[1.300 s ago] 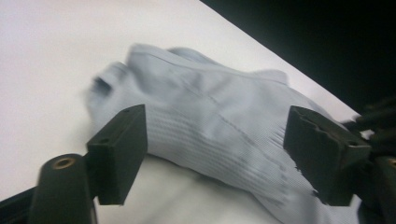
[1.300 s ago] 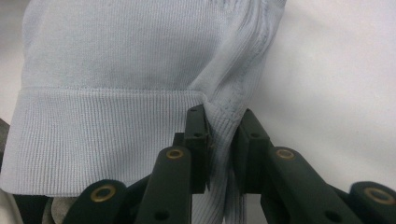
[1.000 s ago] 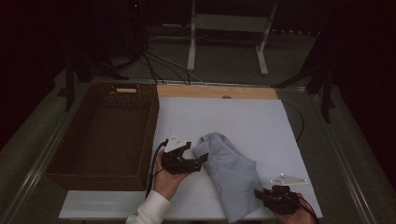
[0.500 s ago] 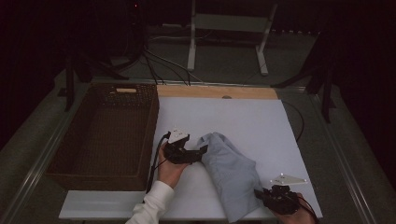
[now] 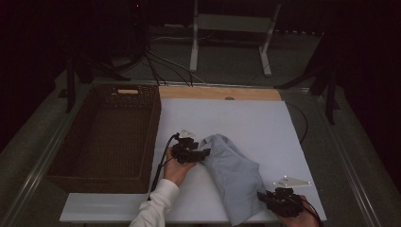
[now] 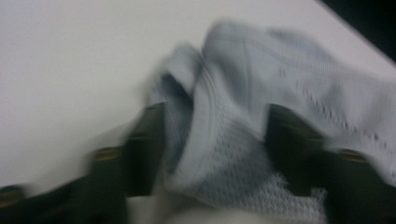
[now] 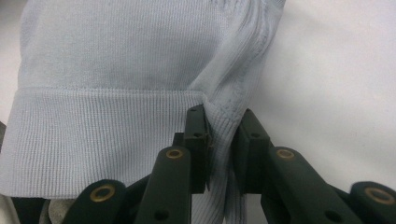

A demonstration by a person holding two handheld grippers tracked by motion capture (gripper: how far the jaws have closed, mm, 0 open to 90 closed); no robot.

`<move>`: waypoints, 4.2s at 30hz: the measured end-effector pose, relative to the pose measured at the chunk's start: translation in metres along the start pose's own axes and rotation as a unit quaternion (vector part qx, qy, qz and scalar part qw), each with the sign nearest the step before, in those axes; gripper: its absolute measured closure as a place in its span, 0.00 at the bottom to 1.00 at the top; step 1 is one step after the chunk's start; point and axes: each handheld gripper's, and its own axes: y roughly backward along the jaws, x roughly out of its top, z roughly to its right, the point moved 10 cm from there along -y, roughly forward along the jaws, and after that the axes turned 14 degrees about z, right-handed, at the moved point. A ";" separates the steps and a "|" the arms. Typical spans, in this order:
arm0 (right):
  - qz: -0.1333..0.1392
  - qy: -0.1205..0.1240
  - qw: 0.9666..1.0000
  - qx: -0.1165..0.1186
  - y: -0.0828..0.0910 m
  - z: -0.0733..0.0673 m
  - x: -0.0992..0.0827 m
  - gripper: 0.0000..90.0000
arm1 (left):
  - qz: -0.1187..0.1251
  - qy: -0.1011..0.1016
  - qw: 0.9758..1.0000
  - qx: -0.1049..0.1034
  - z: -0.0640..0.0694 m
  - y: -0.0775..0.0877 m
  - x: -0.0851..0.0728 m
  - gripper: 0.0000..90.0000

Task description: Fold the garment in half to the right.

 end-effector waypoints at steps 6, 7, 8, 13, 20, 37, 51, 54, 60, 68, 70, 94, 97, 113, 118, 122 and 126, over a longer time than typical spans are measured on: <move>0.000 0.001 1.000 0.000 0.000 0.000 0.000 0.87 | 0.019 -0.032 0.999 -0.006 0.011 0.014 0.009 0.97; 0.000 0.001 1.000 -0.001 0.000 0.000 0.000 0.87 | 0.028 -0.033 0.999 -0.009 0.013 0.017 0.012 0.97; 0.000 0.001 1.000 -0.001 0.000 0.000 0.000 0.87 | 0.034 -0.034 0.999 -0.012 0.015 0.020 0.014 0.98; -0.001 0.002 1.000 -0.001 0.000 0.000 0.000 0.87 | 0.074 -0.043 0.996 -0.002 0.020 0.039 0.027 0.99; -0.001 0.003 1.000 -0.003 0.000 0.000 0.000 0.87 | 0.100 -0.041 0.992 0.057 0.009 0.058 0.035 0.99; 0.000 0.004 1.000 -0.002 -0.001 -0.001 0.001 0.87 | 0.080 -0.001 0.996 0.034 -0.005 0.026 0.032 0.51; 0.000 0.004 1.000 -0.001 -0.001 -0.001 0.000 0.87 | 0.065 0.027 0.998 -0.004 -0.010 -0.001 0.032 0.44; 0.000 0.005 1.000 0.000 -0.001 -0.001 0.001 0.87 | 0.053 0.020 0.998 -0.008 -0.008 -0.005 0.029 0.61; 0.003 0.007 1.000 0.006 -0.001 -0.003 0.002 0.87 | 0.053 -0.017 0.998 0.004 -0.007 0.001 0.038 0.93; 0.011 0.011 1.000 0.019 -0.001 -0.010 0.005 0.87 | 0.032 -0.011 0.998 0.044 -0.023 -0.001 0.041 0.93; 0.008 0.012 1.000 0.017 -0.001 -0.009 0.004 0.87 | 0.038 -0.004 0.999 0.036 -0.020 -0.003 0.040 0.82; 0.005 0.015 1.000 0.014 -0.001 -0.009 0.003 0.87 | 0.085 -0.008 0.995 -0.042 0.034 0.027 0.046 0.41; 0.005 0.016 1.000 0.014 -0.001 -0.009 0.003 0.87 | 0.081 -0.008 0.995 -0.054 0.040 0.029 0.043 0.44; 0.006 0.017 1.000 0.013 -0.001 -0.009 0.003 0.87 | 0.059 -0.014 0.997 -0.052 0.043 0.035 0.020 0.48; 0.006 0.017 1.000 0.014 -0.001 -0.009 0.003 0.87 | 0.037 -0.016 0.999 -0.027 0.033 0.032 0.006 0.50; 0.006 0.017 1.000 0.014 -0.002 -0.009 0.003 0.87 | 0.021 -0.009 1.000 -0.008 0.022 0.026 -0.004 0.50; 0.006 0.017 1.000 0.014 -0.002 -0.010 0.003 0.87 | 0.006 -0.008 1.000 0.008 0.014 0.020 -0.013 0.48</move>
